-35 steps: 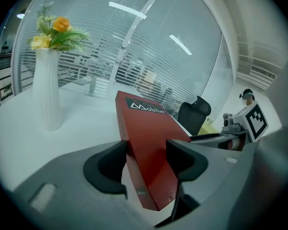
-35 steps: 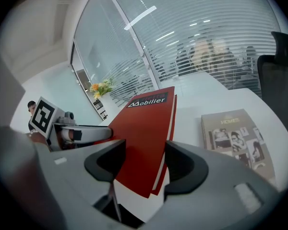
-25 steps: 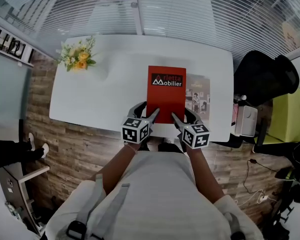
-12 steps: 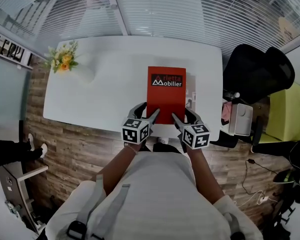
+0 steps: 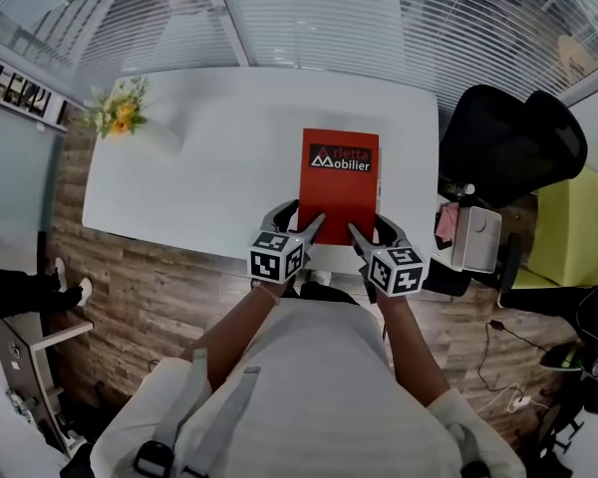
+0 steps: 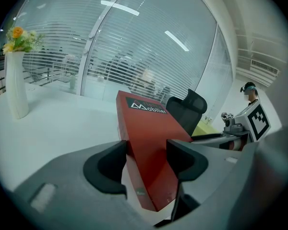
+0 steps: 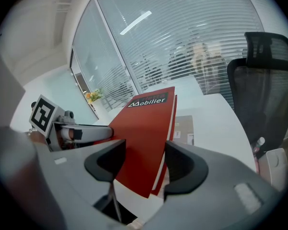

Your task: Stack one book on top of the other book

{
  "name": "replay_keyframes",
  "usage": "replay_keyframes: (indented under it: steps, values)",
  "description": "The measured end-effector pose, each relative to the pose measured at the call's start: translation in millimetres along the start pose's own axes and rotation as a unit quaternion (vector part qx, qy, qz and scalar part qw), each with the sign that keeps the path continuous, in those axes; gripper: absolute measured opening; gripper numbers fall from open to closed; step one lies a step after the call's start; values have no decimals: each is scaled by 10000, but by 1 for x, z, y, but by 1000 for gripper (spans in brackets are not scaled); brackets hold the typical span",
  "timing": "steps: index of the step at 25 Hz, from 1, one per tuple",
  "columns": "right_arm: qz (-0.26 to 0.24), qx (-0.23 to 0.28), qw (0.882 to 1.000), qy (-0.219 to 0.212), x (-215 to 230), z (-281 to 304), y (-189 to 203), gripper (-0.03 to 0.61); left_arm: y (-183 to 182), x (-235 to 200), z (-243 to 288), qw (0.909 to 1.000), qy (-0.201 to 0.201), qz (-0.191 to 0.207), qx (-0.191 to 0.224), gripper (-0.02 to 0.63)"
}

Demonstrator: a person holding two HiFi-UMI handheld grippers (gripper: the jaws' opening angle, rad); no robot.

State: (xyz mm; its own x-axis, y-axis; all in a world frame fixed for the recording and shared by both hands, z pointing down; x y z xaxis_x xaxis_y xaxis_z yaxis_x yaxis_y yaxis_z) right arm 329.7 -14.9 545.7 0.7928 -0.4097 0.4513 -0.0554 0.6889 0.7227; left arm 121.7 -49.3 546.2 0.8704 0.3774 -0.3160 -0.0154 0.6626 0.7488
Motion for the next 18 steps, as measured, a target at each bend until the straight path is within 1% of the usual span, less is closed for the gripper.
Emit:
replay_keyframes:
  steps: [9,18]
  values:
    - [-57,-63,10000,38,1,6,-6,255,-4,-6,5,9999,60,-64,-78,269]
    - [-9,-89,9999,125,3,11,-10,255,-9,-11,12,9997,163,-34,-185,269]
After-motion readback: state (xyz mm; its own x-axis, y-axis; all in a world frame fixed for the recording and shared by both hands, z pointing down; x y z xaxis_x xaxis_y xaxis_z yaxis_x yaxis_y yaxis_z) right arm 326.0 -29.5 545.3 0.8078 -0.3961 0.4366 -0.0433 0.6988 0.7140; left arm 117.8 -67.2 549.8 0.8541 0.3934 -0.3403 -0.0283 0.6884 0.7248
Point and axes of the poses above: the fingertips, and each gripper's own axes: z forward along the fingers, x to its right, y out of its underside, the point moved 9 cm from there along -z, backward along the fingers, and after that the axes turned 8 degrees about -y, right-handed, at the moved point
